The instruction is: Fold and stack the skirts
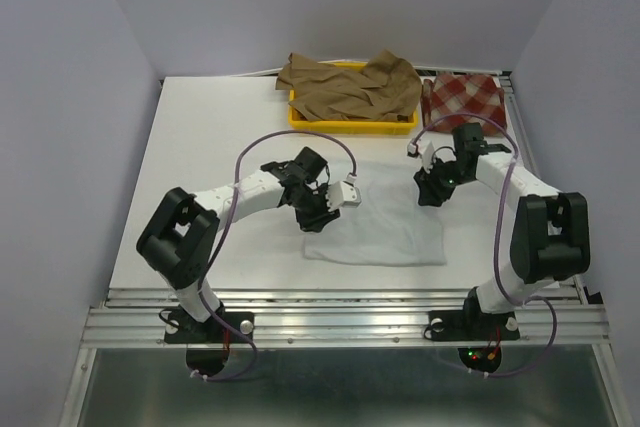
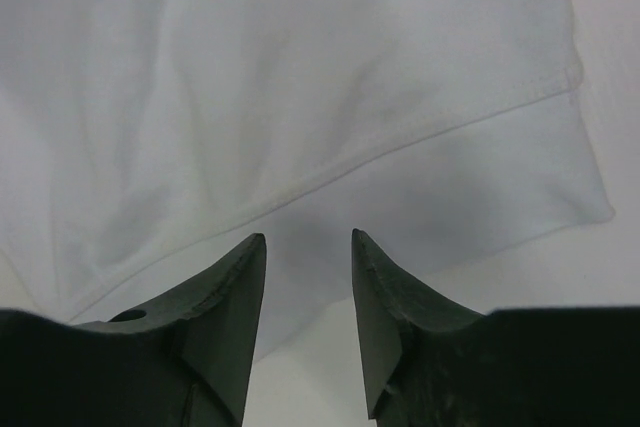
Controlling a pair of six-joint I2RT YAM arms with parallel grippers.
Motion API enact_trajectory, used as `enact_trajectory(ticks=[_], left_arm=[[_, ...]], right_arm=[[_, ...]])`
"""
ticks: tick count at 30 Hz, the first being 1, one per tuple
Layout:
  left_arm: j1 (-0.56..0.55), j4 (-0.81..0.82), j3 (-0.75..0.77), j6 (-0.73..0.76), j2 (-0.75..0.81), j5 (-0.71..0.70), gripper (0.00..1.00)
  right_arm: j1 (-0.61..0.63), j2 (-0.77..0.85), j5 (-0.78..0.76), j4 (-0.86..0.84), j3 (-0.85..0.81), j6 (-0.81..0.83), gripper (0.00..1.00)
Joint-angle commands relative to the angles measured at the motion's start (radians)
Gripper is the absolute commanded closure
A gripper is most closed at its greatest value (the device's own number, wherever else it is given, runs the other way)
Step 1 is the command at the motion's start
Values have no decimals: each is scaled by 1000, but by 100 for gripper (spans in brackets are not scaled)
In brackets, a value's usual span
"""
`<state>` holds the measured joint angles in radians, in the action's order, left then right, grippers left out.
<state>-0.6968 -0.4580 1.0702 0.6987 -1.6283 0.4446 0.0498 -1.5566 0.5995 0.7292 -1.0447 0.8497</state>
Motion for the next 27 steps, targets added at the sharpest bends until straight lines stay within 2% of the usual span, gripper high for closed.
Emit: enact_trajectory(ticks=[1,6,8,12,13,15,16,18,20,22,24,27], left_arm=[[-7,36,-12,-5,-59,-63,56],[-6,32,-71,39,-108,-125,65],[-4,16,-104,65,-114,-147,66],[39,-14,-127,99,-123,-181,69],[84,-30,-116,105,-128,-185,69],[150,-45,-93,123,-151,-196,72],[221,-60,-55,127,-154,-198,72],[282,-88,-12,152,-130,-154,64],[325,-132,36,186,-50,-80,50],[323,-171,68,237,13,-54,42],[303,-203,112,275,85,-18,40],[229,-258,137,323,175,20,40]], right_arm=[[27,-84,-111,-129,-6,-20,57],[27,-132,-254,-116,72,51,59],[36,-126,-253,-84,94,78,59],[123,-37,-169,41,112,81,60],[174,-24,-143,74,106,66,60],[206,0,-75,136,69,19,57],[206,15,-16,136,48,-47,54],[206,18,-26,122,-6,-93,51],[179,35,-52,86,-69,-125,49],[170,59,-137,33,-77,-156,47],[128,56,-225,1,-83,-167,47],[85,4,-216,53,-109,-140,48]])
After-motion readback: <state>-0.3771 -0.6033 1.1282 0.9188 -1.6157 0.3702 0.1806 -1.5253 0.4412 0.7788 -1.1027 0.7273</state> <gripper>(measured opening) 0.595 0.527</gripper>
